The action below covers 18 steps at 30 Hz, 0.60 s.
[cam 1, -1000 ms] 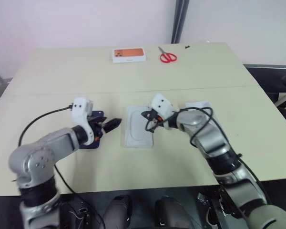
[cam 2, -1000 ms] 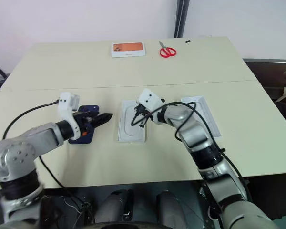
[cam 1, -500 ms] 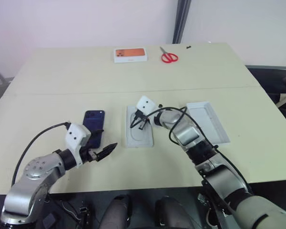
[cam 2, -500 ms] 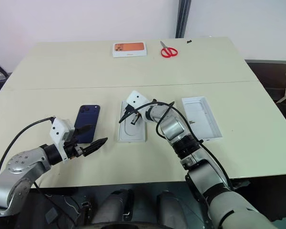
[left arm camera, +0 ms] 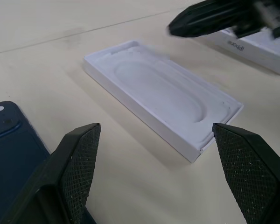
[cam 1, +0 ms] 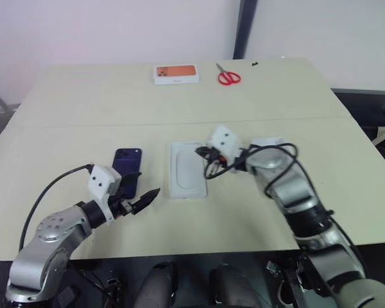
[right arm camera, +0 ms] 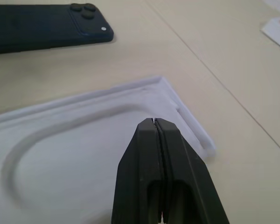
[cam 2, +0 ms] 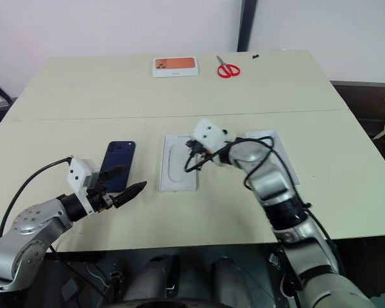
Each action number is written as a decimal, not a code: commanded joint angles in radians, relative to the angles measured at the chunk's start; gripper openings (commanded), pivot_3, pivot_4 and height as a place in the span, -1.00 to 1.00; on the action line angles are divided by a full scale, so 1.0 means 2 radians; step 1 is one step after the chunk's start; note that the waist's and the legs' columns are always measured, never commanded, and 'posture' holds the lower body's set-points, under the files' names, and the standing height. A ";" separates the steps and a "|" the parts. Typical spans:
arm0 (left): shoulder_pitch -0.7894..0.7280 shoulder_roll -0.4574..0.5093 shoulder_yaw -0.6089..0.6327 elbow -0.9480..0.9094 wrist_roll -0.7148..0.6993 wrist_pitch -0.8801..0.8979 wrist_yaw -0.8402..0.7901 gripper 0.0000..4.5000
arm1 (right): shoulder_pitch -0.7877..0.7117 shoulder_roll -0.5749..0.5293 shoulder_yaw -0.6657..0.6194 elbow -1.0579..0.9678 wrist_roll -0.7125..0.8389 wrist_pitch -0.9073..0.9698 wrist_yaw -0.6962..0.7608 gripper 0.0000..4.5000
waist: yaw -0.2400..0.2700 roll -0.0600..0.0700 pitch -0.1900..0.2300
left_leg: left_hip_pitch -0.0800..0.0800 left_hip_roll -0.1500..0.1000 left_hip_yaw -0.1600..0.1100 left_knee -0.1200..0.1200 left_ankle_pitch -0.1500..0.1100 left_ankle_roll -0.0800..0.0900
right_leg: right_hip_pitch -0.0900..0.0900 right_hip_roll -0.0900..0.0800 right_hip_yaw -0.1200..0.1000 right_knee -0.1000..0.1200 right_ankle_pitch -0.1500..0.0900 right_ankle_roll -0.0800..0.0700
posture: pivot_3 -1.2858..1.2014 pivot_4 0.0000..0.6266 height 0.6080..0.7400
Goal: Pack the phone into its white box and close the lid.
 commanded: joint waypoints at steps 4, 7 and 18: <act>-0.056 -0.042 0.058 0.044 -0.056 0.078 0.092 1.00 | 0.039 -0.034 -0.011 -0.087 0.043 0.021 0.027 0.57 | -0.002 0.000 0.000 | 0.000 0.000 0.000 0.000 0.000 0.000 | 0.000 0.000 0.000 0.000 0.000 0.000 | 0.03 -0.52 1.00; -0.077 -0.050 0.088 0.055 -0.072 0.107 0.129 1.00 | 0.024 -0.020 0.009 -0.084 0.031 0.025 0.006 0.76 | -0.003 0.000 0.000 | 0.000 0.000 0.000 0.000 0.000 0.000 | 0.000 0.000 0.000 0.001 0.000 0.000 | 0.03 -0.52 1.00; -0.139 -0.038 0.194 0.128 -0.112 0.213 0.232 1.00 | -0.076 0.119 0.106 0.022 0.000 0.050 -0.062 -0.99 | 0.000 0.000 0.000 | 0.000 0.000 0.000 0.001 0.001 -0.002 | -0.001 0.000 0.000 0.001 0.000 0.000 | 0.03 -0.52 1.00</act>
